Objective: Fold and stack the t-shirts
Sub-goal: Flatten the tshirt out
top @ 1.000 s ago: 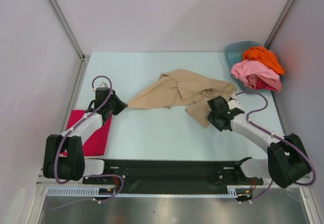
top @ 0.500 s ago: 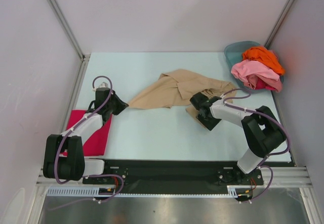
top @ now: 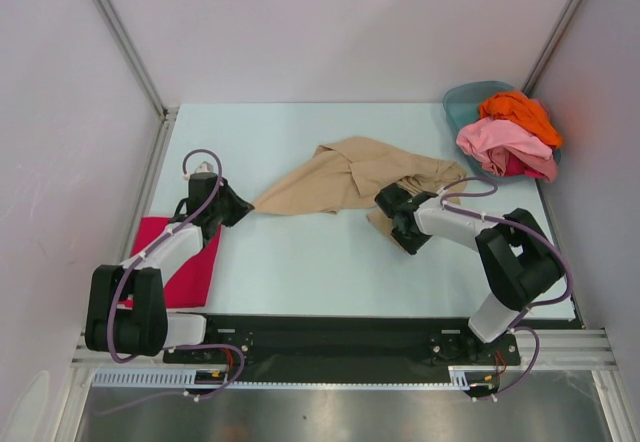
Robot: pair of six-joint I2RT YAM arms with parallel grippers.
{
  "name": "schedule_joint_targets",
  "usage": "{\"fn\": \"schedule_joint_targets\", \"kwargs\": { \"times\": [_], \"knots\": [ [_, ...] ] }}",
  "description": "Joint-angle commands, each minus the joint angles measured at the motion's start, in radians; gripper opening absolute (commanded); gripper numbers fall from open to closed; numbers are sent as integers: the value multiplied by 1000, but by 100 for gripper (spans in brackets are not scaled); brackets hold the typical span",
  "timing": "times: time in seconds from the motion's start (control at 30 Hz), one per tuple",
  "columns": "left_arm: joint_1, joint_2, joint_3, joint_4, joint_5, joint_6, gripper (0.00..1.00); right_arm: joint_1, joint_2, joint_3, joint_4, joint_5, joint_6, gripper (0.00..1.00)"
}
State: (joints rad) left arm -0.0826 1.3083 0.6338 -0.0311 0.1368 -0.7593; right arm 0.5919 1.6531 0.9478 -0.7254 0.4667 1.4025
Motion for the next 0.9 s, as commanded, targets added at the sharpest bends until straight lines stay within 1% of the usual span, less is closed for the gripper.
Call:
{"fn": "schedule_joint_targets", "kwargs": {
  "times": [0.0, 0.03, 0.07, 0.1, 0.17, 0.3, 0.4, 0.5, 0.53, 0.57, 0.6, 0.63, 0.7, 0.73, 0.77, 0.83, 0.87],
  "knots": [
    [7, -12, 7, 28, 15, 2, 0, 5, 50, -24, 23, 3, 56, 29],
    [7, -12, 7, 27, 15, 2, 0, 5, 48, -27, 24, -3, 61, 18],
    [7, -15, 9, 26, 14, 2, 0, 5, 47, -33, 32, -7, 62, 15],
    [7, -18, 9, 28, 12, 2, 0, 5, 42, -40, 37, -7, 59, 7],
    [7, -23, 12, 22, 11, 6, 0, 5, 31, -41, 29, 10, 52, 0],
    [7, -50, 35, -6, -2, 23, 0, 5, -39, -29, 0, 93, 0, 0],
    [7, -98, 72, -44, -5, 52, 0, 3, -154, 5, 3, 243, -126, 0],
    [7, -145, 147, -107, -22, 97, 0, -4, -324, 35, 73, 329, -354, 0],
    [7, -165, 194, -121, -22, 116, 0, -12, -443, 34, 187, 319, -460, 0],
    [7, -175, 216, -128, -17, 129, 0, -21, -502, 20, 263, 297, -660, 0],
    [7, -185, 239, -141, -11, 141, 0, -53, -556, 13, 327, 238, -754, 0],
    [7, -204, 283, -142, 12, 158, 1, -76, -655, 23, 428, 192, -886, 0],
    [7, -218, 331, -144, 46, 178, 0, -128, -723, 63, 492, 78, -973, 0],
    [7, -222, 381, -148, 59, 190, 0, -177, -740, 97, 500, 54, -999, 0],
    [7, -227, 407, -154, 85, 193, 0, -202, -748, 196, 489, 31, -1054, 0],
    [7, -231, 489, -184, 101, 199, 0, -246, -740, 302, 448, -16, -1100, 0],
    [7, -237, 513, -193, 109, 199, 0, -256, -733, 389, 439, -25, -1137, 0]
  ]
}}
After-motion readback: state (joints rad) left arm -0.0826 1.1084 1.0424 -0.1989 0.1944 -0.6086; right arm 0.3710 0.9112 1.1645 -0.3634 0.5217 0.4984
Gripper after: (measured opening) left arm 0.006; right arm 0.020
